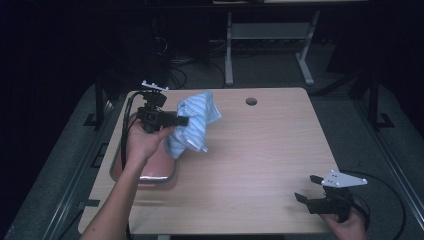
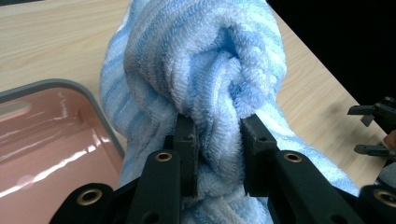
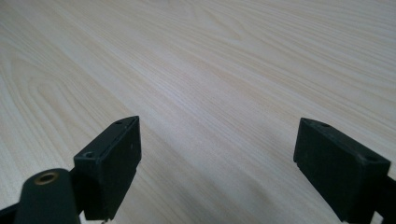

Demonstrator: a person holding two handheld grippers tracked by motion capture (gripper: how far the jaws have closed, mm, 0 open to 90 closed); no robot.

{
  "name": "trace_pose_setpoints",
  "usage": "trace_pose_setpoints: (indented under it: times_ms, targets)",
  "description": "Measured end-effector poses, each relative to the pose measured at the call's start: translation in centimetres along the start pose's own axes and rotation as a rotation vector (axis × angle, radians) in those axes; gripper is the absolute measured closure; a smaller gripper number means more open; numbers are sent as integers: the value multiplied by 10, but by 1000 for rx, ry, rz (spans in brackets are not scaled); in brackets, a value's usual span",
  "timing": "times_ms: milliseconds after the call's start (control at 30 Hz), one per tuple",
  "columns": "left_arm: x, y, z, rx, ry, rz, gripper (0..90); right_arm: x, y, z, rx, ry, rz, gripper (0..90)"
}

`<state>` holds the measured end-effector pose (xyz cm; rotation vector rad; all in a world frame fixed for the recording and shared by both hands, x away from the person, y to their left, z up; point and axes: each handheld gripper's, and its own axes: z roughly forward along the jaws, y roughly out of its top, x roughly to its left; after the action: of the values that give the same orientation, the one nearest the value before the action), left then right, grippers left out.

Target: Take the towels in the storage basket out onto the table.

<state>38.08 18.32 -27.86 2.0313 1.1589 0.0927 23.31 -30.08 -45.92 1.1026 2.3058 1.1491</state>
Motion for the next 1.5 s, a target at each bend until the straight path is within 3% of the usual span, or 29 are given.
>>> trace_pose_setpoints:
  times_ms: [900,1500]
  targets:
    - [-18,11,41,36,-53,21,709,0,1,0,-7,-2,-9,144]
    - [-26,15,64,36,-85,6,705,0,0,1,2,-3,-3,144]
